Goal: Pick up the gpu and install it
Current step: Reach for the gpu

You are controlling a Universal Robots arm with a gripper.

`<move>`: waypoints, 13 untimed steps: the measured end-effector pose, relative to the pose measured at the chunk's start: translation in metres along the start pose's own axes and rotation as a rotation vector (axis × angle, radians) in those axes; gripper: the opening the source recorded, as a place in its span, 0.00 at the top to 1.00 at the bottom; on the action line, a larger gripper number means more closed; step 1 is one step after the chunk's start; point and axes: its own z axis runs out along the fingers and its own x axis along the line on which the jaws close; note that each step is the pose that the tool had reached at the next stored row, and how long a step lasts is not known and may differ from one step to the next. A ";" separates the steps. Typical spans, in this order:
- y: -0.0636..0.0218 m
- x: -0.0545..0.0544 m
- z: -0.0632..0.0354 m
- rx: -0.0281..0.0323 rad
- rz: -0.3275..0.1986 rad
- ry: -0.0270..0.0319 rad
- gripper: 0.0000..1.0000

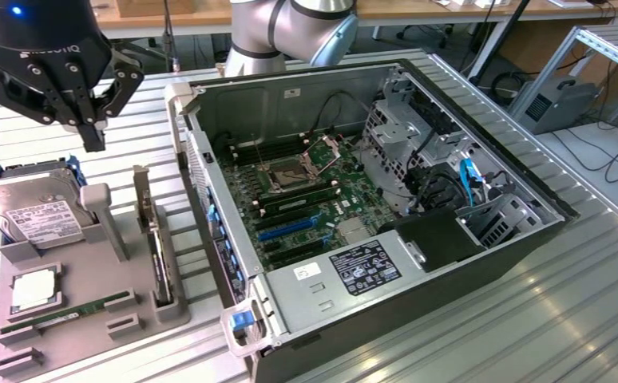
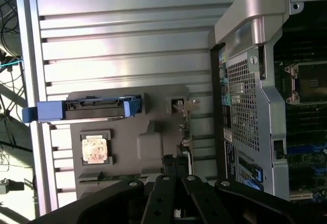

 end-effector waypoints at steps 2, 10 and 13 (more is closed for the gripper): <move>-0.0001 0.001 0.0000 0.0007 0.000 0.0000 0.89; -0.0011 0.014 -0.0005 0.0115 0.000 -0.0008 0.89; -0.0016 0.022 -0.0006 0.0166 0.000 -0.0012 0.89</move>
